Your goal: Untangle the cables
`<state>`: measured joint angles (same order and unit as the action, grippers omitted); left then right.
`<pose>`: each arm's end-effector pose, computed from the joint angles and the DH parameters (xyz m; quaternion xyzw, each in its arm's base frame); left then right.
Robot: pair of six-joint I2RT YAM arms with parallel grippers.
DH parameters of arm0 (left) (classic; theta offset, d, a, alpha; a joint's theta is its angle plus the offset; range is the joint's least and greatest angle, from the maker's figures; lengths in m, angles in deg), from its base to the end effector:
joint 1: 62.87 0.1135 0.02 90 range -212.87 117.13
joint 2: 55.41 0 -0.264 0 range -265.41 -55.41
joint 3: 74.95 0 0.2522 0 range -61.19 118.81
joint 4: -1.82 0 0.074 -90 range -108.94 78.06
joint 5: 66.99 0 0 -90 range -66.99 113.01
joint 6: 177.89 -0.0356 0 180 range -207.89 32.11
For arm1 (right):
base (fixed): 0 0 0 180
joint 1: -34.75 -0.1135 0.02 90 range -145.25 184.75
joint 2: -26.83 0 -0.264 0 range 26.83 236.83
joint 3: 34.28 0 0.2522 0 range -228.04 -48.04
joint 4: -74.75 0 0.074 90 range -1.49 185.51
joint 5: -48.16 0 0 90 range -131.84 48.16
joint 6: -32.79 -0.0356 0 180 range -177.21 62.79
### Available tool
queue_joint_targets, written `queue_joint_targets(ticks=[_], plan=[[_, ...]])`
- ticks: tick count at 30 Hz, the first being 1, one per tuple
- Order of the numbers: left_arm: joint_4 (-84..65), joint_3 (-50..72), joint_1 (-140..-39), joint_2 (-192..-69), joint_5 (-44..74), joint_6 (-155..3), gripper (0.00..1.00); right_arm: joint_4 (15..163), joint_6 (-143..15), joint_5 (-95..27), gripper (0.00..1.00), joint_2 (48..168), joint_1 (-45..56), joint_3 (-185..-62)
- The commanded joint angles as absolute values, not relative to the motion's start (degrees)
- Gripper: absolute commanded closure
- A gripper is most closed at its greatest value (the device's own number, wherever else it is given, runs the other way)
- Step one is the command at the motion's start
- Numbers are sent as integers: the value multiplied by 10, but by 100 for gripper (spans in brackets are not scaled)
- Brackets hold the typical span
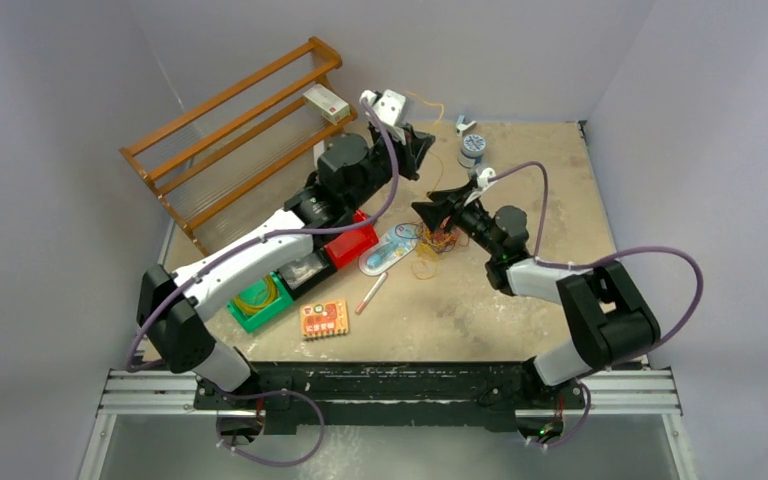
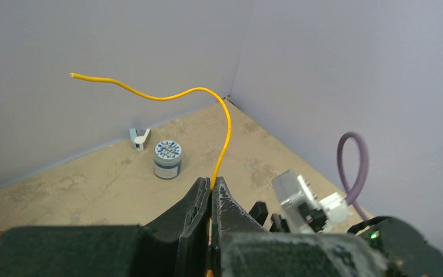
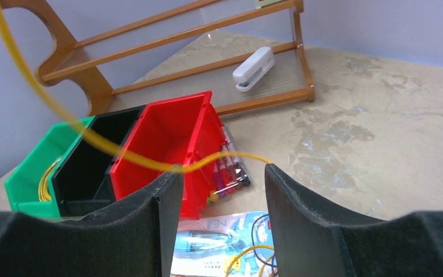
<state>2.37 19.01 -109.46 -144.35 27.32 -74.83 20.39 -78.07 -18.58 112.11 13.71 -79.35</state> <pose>0.2599 -0.2708 0.4102 0.1670 0.6509 -0.3462 0.6546 0.2697 0.1188 0.2399 -0.1600 0.6018 0.3920 0.6772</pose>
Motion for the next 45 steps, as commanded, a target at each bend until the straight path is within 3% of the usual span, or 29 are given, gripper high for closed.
queue_joint_targets(ticks=[1, 18, 25, 30, 36, 41, 45], plan=[[-31, 254, -1096, -1399, 318, -733, 100, 116, -784, -176, 45, 1157, 123, -820], [-143, 477, -1096, -1411, 419, -832, 100, 42, -811, -158, 58, 1268, 113, -785], [-158, 504, -1096, -1415, 453, -866, 100, 29, -828, -163, 90, 1210, 113, -739], [-160, 452, -1096, -1388, 478, -869, 100, 140, -796, -177, 99, 1098, 113, -753], [-166, 382, -1096, -1347, 521, -872, 100, 388, -716, -210, 100, 959, 113, -840], [-183, 327, -1096, -1318, 547, -862, 100, 533, -681, -241, 100, 922, 113, -924], [-190, 299, -1095, -1301, 551, -847, 100, 540, -669, -192, 100, 924, 113, -943]])
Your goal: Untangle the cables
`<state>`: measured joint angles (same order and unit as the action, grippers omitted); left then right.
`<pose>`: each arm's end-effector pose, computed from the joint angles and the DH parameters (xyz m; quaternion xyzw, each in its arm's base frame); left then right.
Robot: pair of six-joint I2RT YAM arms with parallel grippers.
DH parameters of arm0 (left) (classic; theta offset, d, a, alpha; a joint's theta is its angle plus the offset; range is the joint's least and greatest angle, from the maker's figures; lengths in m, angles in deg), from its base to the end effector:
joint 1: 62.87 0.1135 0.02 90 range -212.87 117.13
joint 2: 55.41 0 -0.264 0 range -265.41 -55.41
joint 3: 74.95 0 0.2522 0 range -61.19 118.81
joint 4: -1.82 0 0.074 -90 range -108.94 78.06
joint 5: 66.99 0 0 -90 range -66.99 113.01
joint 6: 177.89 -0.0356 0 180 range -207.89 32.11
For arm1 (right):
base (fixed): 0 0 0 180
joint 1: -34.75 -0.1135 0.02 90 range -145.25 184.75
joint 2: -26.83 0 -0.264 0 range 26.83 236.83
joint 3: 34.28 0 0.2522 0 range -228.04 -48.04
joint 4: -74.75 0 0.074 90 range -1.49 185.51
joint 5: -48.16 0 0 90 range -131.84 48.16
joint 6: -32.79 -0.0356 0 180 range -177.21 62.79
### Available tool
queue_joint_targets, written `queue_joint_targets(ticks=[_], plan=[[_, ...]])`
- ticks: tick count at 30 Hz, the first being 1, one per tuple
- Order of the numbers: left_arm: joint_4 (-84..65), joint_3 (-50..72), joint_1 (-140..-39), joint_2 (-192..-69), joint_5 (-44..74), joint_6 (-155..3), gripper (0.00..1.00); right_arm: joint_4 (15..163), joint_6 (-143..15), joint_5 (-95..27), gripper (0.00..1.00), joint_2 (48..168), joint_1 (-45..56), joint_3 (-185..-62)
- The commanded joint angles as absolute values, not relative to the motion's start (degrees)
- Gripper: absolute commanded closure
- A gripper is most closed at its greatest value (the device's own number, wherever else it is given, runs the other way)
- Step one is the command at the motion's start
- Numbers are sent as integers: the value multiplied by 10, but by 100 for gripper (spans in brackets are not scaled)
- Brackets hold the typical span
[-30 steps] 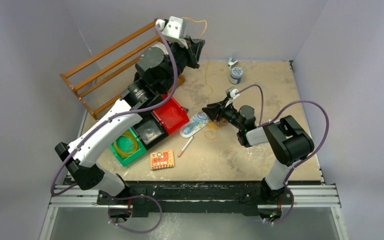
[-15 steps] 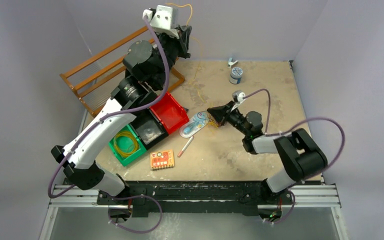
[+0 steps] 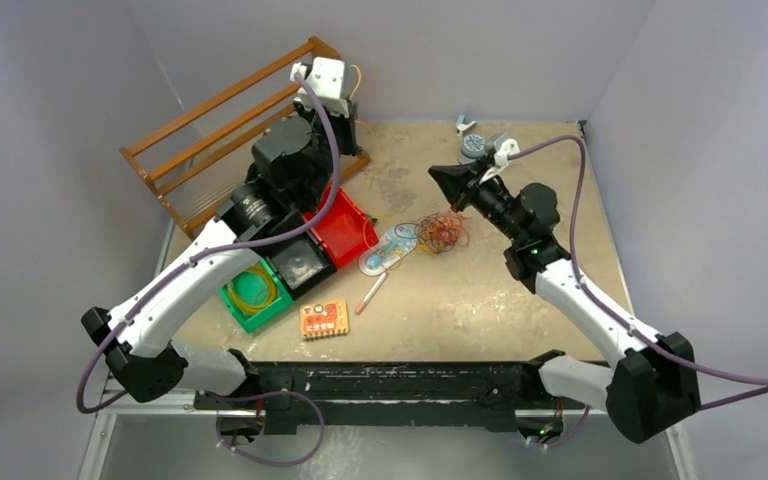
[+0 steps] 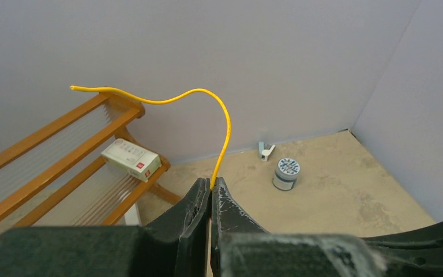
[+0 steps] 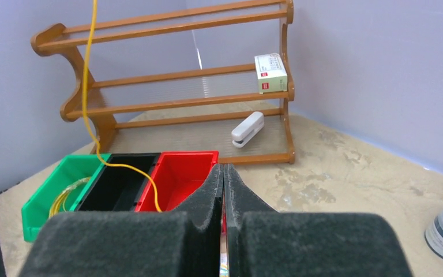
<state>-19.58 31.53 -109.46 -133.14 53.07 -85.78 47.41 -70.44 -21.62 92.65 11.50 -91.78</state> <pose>0.2115 -0.1977 0.5062 0.0611 0.6640 -0.1430 0.7314 0.2367 0.1151 0.3528 -0.1923 0.5569 0.3477 0.7294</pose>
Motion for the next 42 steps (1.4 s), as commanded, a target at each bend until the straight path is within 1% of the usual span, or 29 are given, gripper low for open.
queue_joint_targets(ticks=[1, 3, 5, 7, 12, 14, 17, 24, 31, 38, 41, 42], plan=[[-189, 298, -1095, -1298, 551, -846, 100, 524, -665, -173, 95, 927, 113, -935], [-190, 304, -1095, -1297, 549, -847, 100, 493, -661, -137, 84, 936, 113, -921], [-193, 312, -1095, -1298, 544, -849, 100, 455, -659, -113, 71, 948, 113, -903], [-195, 319, -1095, -1302, 538, -849, 100, 411, -655, -93, 62, 962, 113, -882], [-203, 332, -1095, -1312, 521, -848, 100, 283, -622, -35, 47, 989, 108, -826], [-206, 337, -1095, -1315, 515, -848, 100, 232, -611, -27, 44, 1003, 103, -810], [-208, 338, -1095, -1315, 512, -848, 100, 201, -588, -12, 40, 1034, 95, -808], [-214, 333, -1095, -1310, 514, -848, 100, -7, -511, -28, 40, 1135, 58, -773], [-218, 331, -1095, -1304, 513, -848, 100, -14, -513, -30, 43, 1220, 45, -828], [-223, 325, -1095, -1298, 509, -841, 100, -11, -518, -70, 54, 1259, 43, -846], [-224, 321, -1095, -1294, 513, -839, 100, -2, -523, -65, 63, 1270, 43, -856], [-225, 320, -1095, -1293, 515, -839, 100, -1, -528, -64, 68, 1273, 43, -859]])
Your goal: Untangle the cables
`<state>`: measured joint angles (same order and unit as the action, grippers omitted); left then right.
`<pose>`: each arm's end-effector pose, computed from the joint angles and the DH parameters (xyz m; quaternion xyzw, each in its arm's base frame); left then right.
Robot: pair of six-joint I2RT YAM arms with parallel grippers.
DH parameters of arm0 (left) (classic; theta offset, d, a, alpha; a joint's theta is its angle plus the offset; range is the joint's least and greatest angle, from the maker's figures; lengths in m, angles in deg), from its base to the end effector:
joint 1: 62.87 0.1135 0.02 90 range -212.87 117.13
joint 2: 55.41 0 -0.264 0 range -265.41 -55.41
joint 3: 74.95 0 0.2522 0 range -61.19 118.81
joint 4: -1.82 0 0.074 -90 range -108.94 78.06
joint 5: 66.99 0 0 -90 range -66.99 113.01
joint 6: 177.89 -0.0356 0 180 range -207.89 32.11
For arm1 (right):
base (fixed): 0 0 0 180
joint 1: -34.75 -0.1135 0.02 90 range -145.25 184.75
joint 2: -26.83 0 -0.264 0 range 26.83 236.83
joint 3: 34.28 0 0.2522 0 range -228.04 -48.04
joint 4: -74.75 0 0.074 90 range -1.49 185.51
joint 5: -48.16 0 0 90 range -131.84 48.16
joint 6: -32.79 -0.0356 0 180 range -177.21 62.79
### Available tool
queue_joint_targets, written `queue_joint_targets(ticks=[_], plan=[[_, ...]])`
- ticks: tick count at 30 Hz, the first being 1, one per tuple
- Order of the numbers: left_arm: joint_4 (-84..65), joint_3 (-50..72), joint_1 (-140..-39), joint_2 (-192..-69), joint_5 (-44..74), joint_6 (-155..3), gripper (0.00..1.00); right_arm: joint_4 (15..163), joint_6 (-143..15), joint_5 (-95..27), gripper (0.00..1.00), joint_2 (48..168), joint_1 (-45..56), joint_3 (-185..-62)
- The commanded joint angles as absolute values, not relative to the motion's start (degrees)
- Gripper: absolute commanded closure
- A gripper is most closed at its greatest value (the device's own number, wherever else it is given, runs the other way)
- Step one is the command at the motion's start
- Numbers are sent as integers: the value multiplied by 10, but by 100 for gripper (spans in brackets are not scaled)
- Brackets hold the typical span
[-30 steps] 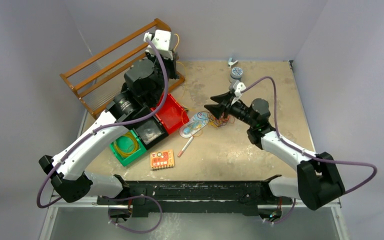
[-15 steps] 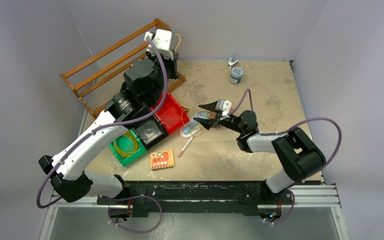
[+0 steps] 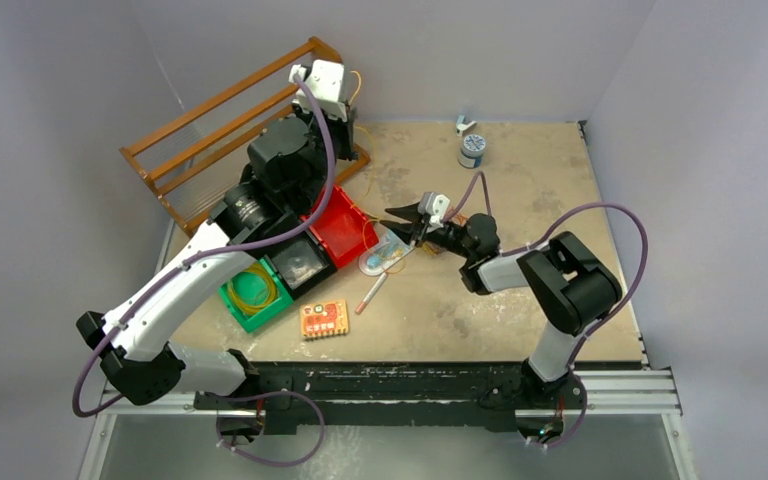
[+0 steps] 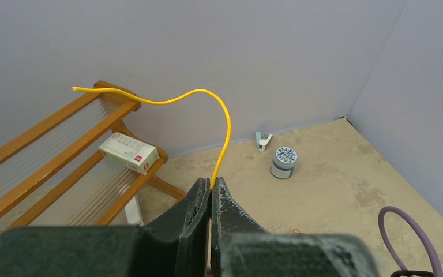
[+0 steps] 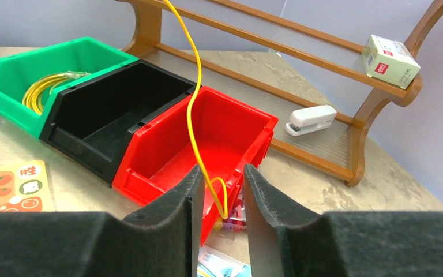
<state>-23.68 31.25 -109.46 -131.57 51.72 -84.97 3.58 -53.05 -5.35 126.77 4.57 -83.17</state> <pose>0.2049 -0.1917 0.5044 0.0754 0.6779 -0.1452 0.7167 0.2664 0.1794 0.2127 -0.4058 0.4439 0.3500 0.7182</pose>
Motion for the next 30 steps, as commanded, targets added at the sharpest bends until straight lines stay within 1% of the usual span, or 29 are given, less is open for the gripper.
queue_joint_targets(ticks=[1, 5, 9, 15, 20, 26, 30], plan=[[-226, 319, -1095, -1291, 517, -838, 100, 0, -532, -64, 72, 1276, 43, -862], [-227, 309, -1095, -1282, 523, -836, 100, 1, -548, -75, 87, 1277, 43, -867], [-239, 300, -1095, -1271, 533, -834, 100, 16, -566, -98, 100, 1249, 43, -870], [-250, 267, -1095, -1245, 558, -824, 100, 110, -556, -147, 100, 1162, 43, -885], [-276, 233, -1095, -1224, 589, -798, 100, 244, -547, -175, 100, 1098, 42, -932], [-361, 207, -1088, -1203, 634, -725, 100, 372, -562, -216, 100, 1054, 28, -1002], [-423, 175, -1073, -1181, 630, -649, 100, 413, -568, -233, 100, 1047, 5, -1053]])
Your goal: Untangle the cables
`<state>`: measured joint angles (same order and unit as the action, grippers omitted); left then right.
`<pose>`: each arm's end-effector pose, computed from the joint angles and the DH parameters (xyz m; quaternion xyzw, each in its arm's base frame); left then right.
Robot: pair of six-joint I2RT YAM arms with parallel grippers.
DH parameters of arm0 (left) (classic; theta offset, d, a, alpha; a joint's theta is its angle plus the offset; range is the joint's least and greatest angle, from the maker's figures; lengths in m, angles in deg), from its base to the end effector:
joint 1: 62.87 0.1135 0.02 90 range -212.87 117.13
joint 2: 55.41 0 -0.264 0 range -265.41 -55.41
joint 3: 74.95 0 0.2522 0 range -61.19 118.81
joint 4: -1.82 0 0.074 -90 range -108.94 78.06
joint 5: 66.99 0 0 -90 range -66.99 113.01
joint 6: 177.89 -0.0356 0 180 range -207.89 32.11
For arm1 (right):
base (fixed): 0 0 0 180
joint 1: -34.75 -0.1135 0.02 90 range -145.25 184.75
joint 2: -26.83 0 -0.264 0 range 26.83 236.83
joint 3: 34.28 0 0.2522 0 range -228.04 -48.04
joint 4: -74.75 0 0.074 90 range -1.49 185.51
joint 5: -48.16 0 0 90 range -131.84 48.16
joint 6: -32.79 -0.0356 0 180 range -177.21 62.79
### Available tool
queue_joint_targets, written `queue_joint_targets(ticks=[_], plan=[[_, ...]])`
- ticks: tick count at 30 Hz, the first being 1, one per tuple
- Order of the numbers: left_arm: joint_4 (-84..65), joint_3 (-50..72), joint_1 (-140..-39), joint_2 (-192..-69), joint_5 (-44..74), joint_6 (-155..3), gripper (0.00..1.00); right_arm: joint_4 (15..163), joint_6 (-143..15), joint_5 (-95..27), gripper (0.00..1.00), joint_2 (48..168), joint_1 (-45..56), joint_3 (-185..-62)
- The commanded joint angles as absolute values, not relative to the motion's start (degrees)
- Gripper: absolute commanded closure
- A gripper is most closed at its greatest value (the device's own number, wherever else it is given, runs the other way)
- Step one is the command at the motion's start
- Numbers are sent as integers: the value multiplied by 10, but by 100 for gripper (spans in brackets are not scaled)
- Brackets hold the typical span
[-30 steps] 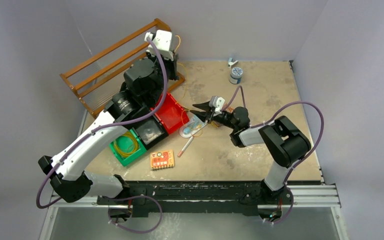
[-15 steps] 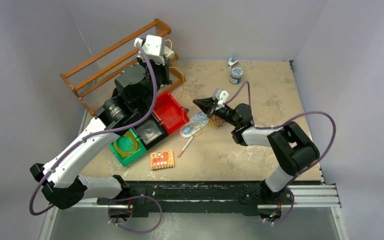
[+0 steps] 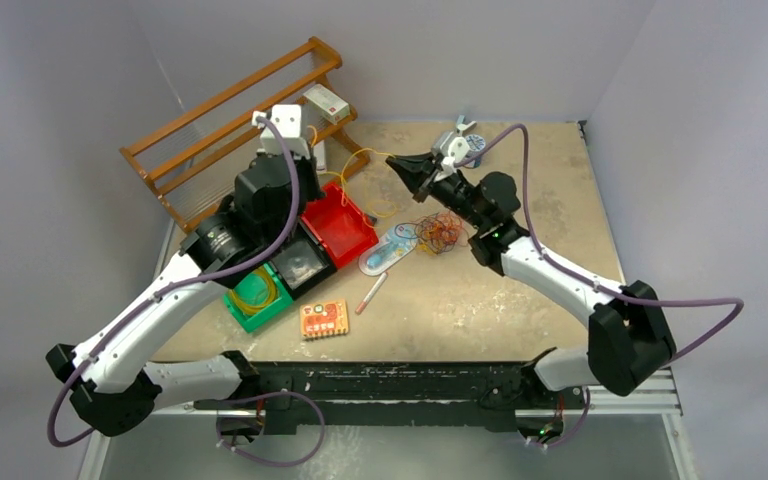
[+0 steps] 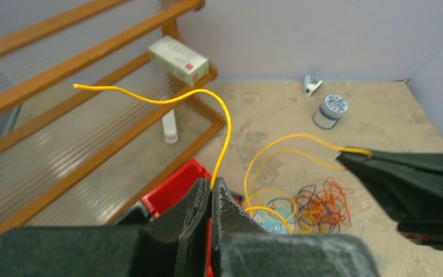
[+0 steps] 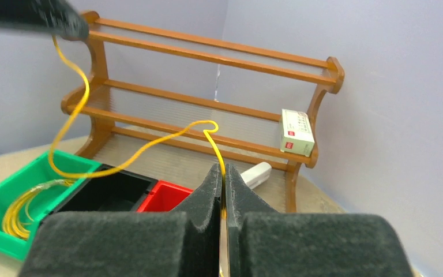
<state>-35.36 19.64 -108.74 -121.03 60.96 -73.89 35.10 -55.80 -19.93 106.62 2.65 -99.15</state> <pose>0.1777 -0.1518 0.4615 -0.0084 0.7458 -0.0959 0.6592 0.2590 0.1782 0.3532 -0.3059 0.4608 0.3176 0.7702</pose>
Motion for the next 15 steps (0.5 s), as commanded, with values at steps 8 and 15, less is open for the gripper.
queue_joint_targets(ticks=[8, 15], plan=[[-554, 122, -1063, -1146, 646, -480, 100, 455, -588, -218, 100, 1095, -67, -1159], [-671, 122, -1063, -1085, 747, -381, 100, 449, -619, -179, 100, 1157, -123, -1257]])
